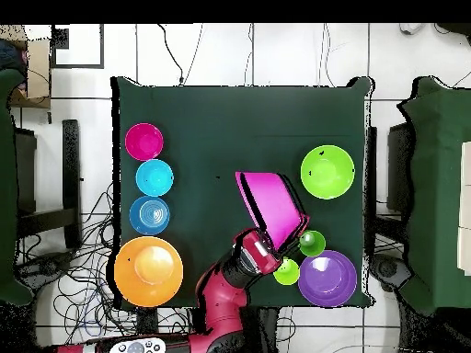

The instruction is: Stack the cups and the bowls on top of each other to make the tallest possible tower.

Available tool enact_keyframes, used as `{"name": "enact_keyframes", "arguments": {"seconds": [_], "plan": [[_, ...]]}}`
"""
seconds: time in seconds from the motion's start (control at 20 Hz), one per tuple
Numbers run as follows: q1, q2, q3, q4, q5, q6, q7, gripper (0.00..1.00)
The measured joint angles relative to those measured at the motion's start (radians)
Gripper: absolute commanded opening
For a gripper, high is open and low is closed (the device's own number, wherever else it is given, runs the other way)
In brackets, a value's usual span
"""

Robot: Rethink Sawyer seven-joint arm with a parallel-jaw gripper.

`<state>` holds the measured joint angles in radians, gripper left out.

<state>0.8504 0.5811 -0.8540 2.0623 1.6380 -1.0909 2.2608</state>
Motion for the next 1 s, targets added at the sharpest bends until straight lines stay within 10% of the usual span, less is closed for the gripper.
{"name": "enact_keyframes", "arguments": {"seconds": [0.55, 0.6, 1.0], "plan": [[-0.029, 0.004, 0.000, 0.000, -0.073, -0.006, 0.000, 1.00], [-0.034, 0.004, 0.000, 0.000, -0.096, -0.006, 0.000, 0.00], [-0.052, 0.004, -0.005, 0.000, -0.144, -0.007, 0.000, 0.00]]}}
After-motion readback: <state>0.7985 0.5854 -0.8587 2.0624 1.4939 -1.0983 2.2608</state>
